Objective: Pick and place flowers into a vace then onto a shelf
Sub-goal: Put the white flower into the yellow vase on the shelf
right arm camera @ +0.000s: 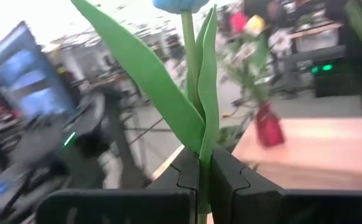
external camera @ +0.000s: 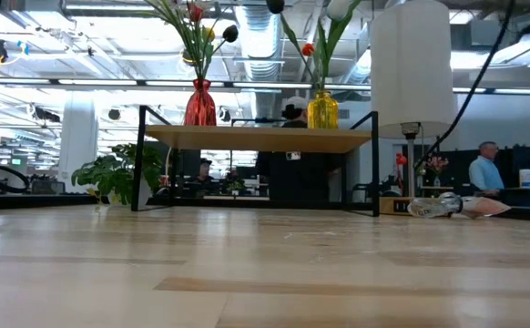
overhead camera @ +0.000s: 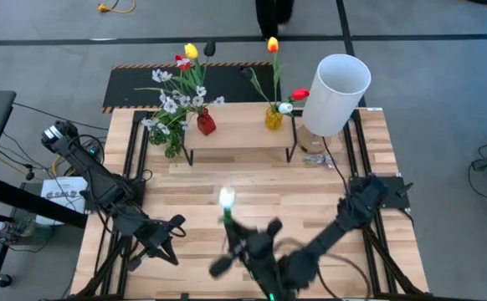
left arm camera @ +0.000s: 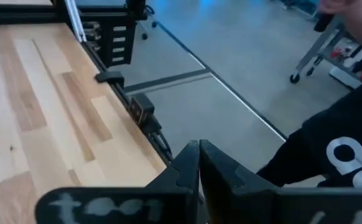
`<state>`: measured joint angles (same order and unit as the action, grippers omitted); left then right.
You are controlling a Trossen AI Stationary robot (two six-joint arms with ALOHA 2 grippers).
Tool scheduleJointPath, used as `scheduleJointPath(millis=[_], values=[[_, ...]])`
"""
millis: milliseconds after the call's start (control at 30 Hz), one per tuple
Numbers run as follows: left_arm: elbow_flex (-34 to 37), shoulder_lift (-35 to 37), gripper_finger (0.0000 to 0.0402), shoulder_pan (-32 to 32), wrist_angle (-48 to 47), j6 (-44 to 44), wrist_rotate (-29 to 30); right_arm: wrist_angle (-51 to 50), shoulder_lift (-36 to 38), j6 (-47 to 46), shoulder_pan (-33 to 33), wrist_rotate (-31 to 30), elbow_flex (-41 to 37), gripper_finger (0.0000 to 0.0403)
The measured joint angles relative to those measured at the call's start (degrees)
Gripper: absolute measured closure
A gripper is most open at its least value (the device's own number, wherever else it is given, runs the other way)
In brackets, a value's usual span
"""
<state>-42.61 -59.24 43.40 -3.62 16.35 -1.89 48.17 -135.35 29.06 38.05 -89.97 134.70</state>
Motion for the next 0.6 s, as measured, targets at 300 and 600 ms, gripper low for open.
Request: scheduleJointPath(millis=[300,600], values=[[0.51,-0.03,0.0401,-0.08,9.43,-4.28,0.96,-12.41,-3.93,-22.46,7.08,-0.01,-0.09,0.0397],[7.27,-5.30,0.0401,-5.11,38.46,6.62,-3.65,-20.84,-3.80,-27.83,4.36,0.01,-0.04,0.0399]])
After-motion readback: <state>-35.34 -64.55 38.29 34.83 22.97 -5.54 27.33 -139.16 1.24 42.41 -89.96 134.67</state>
